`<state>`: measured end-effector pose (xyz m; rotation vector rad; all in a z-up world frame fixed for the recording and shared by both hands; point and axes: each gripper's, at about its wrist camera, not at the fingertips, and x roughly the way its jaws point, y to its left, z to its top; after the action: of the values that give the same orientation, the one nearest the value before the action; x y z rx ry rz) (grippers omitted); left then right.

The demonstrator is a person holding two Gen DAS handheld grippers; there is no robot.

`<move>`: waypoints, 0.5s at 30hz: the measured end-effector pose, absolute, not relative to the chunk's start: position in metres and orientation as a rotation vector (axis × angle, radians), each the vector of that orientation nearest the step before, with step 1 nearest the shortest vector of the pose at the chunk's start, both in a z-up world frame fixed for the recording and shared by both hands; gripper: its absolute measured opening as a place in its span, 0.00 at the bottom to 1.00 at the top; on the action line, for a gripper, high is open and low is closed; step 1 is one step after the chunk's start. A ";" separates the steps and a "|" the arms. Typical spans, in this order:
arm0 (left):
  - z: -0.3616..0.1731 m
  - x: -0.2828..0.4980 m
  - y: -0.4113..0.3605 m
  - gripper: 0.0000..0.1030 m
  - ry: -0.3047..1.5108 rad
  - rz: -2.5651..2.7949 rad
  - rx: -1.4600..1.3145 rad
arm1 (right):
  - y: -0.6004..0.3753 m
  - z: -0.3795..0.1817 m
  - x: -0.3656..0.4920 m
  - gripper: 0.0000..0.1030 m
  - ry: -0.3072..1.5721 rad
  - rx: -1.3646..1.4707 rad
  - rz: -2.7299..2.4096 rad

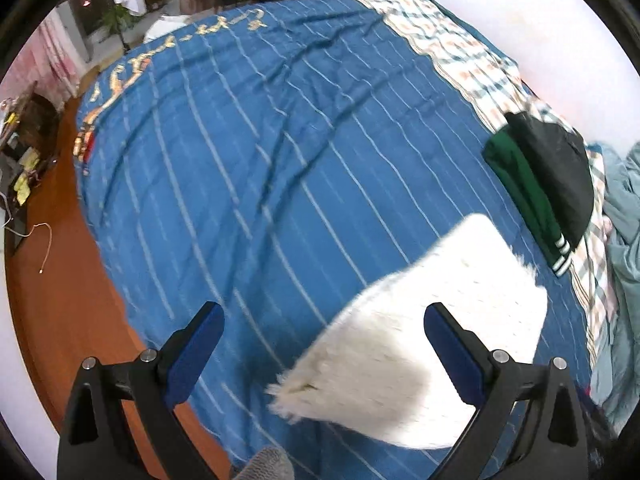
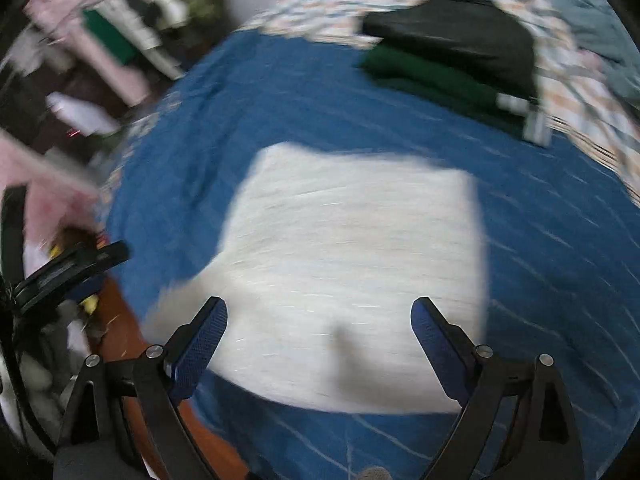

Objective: Fold large clothes

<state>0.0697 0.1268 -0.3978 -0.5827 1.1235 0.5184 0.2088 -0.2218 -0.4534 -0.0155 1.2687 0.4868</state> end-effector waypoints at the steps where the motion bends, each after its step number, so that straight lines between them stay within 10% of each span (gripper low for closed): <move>1: -0.403 0.072 0.123 1.00 1.135 0.509 -0.595 | -0.232 -0.458 0.214 0.92 1.266 -0.046 0.433; 15: -0.477 0.040 0.064 1.00 1.325 0.479 -0.723 | -0.256 -0.565 0.252 0.96 1.452 -0.221 0.274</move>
<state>0.0398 0.0643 -0.4770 -0.7228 1.3247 0.4791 0.2524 -0.2561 -0.5648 -0.2215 1.4521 0.2744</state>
